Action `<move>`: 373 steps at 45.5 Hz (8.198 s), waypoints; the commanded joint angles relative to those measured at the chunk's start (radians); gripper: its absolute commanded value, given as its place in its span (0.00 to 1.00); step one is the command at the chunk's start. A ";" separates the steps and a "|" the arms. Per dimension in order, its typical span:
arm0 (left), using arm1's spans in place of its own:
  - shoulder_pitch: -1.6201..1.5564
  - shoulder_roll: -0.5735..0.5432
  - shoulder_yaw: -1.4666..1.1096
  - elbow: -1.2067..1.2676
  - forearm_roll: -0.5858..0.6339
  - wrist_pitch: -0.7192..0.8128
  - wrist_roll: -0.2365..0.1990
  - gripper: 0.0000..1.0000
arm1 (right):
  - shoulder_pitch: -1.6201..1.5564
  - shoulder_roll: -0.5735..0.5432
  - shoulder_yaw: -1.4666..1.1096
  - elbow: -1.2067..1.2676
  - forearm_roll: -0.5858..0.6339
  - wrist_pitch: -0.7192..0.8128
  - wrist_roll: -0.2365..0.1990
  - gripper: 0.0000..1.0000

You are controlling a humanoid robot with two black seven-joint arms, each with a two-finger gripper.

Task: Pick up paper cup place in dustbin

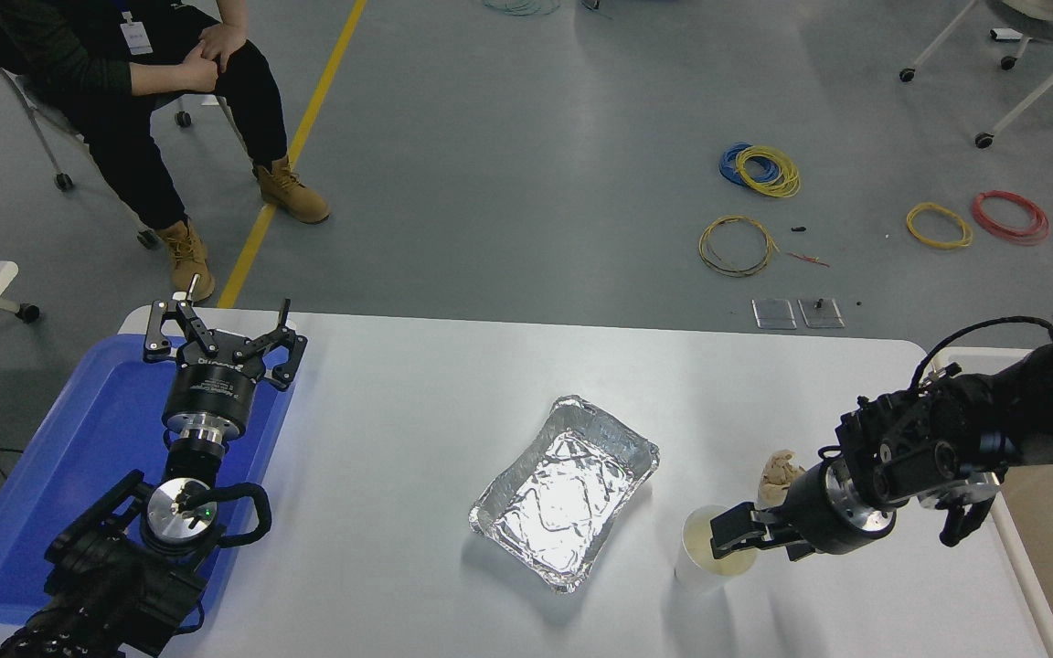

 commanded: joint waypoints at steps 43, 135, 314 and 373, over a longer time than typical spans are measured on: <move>0.000 0.000 0.000 0.000 0.000 0.000 0.000 1.00 | 0.161 -0.066 0.003 -0.031 -0.087 0.049 0.010 0.00; -0.001 0.000 0.000 0.000 0.000 0.000 0.000 1.00 | -0.090 -0.359 0.110 -1.069 -0.102 0.372 -0.005 0.00; -0.001 -0.001 0.000 0.000 0.000 0.000 0.000 1.00 | 0.051 -0.424 0.317 -0.585 0.016 0.005 -0.321 1.00; 0.000 -0.001 0.000 0.000 0.000 0.000 0.000 1.00 | 0.615 -0.234 0.049 0.126 0.016 0.485 -0.323 1.00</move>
